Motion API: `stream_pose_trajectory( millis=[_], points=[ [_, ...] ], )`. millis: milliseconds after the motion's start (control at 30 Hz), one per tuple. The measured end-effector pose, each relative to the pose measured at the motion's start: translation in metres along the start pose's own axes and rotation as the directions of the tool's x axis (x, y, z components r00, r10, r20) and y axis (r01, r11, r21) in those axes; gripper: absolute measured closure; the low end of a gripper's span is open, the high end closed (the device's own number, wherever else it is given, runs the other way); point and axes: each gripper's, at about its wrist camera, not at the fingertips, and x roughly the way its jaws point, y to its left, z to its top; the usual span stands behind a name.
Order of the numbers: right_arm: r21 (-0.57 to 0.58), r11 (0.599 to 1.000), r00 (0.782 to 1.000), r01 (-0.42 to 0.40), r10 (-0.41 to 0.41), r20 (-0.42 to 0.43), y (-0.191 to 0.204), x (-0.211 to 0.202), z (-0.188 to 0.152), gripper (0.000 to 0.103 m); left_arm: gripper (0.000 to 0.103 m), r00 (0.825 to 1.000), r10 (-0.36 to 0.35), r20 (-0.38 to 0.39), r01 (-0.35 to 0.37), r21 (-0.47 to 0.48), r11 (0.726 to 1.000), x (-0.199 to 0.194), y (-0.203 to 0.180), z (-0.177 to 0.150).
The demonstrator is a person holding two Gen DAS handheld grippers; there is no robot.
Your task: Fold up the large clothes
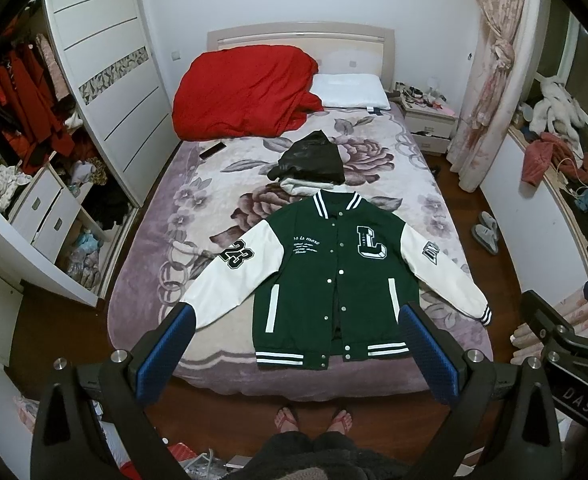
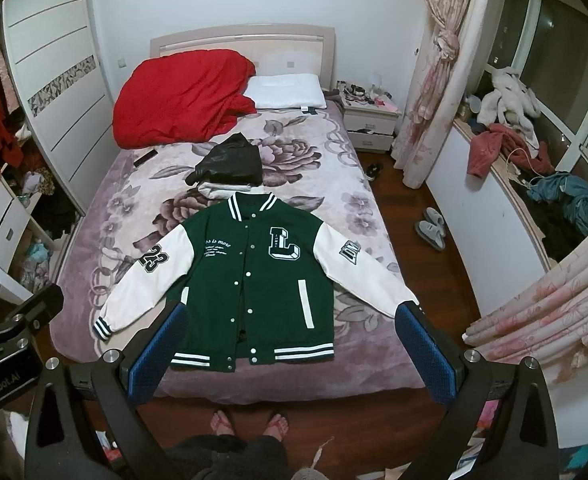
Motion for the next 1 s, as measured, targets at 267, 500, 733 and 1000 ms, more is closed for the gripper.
stream_pose_trajectory(
  millis=[267, 500, 733, 1000],
  points=[
    [0.003, 1.000, 1.000, 0.001, -0.001, 0.004, 0.000, -0.002, 0.001, 0.000, 0.000, 1.000, 0.001, 0.004, -0.001, -0.001, 1.000, -0.001, -0.005, 0.008],
    [0.003, 1.000, 1.000, -0.001, 0.001, 0.006, 0.001, -0.003, 0.002, 0.000, 0.000, 1.000, 0.000, 0.006, 0.000, 0.001, 1.000, -0.001, -0.006, 0.008],
    [0.001, 1.000, 1.000, 0.000, 0.000, 0.006, 0.003, -0.005, 0.007, 0.000, 0.000, 1.000, -0.001, 0.010, 0.001, -0.003, 1.000, -0.006, -0.007, 0.017],
    [-0.001, 1.000, 1.000, 0.002, -0.002, 0.007, 0.004, -0.008, 0.014, 0.000, 0.000, 1.000, -0.002, 0.010, 0.002, -0.003, 1.000, -0.006, -0.006, 0.015]
  ],
)
